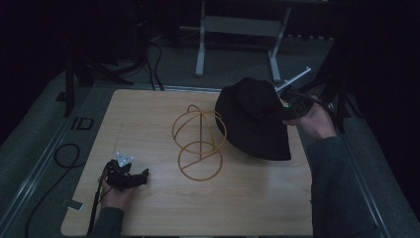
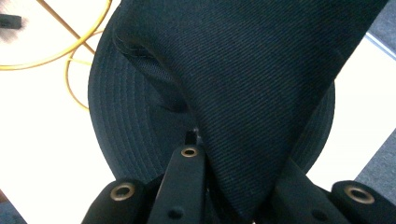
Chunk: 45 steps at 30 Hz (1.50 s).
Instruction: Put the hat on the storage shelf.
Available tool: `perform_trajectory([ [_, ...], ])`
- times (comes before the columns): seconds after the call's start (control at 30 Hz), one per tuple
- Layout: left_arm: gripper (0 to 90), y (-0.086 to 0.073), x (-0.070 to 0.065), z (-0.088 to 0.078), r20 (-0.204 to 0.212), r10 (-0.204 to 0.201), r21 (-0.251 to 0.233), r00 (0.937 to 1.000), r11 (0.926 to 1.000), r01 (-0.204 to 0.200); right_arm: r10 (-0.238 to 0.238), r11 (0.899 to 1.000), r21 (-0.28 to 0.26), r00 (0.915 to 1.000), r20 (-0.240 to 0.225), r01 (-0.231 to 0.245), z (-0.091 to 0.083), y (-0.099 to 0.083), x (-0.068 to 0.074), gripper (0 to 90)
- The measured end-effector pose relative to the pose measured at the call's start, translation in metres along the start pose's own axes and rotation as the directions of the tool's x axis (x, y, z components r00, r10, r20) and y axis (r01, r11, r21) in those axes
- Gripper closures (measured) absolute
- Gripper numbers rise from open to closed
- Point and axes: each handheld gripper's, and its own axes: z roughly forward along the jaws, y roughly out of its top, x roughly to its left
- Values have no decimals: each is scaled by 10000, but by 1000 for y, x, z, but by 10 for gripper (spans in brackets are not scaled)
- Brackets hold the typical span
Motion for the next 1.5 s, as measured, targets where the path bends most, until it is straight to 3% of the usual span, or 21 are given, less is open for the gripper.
perform_trajectory([
  [0.23,119,0,0,0,8,2,3,10000,10000,-2,-62,9997,-244,10000,-17,62,-14,1,-1,869],
  [0.6,119,0,0,0,8,-1,-2,10000,10000,1,-147,9997,-212,9997,209,152,-29,1,-4,870],
  [1.07,119,0,0,0,-7,34,16,10000,10000,-34,-277,9961,-842,9995,-176,261,-50,1,-3,869],
  [1.5,119,0,0,0,8,47,5,10000,10000,-47,-519,9936,-1023,9983,-256,490,-62,8,4,869],
])
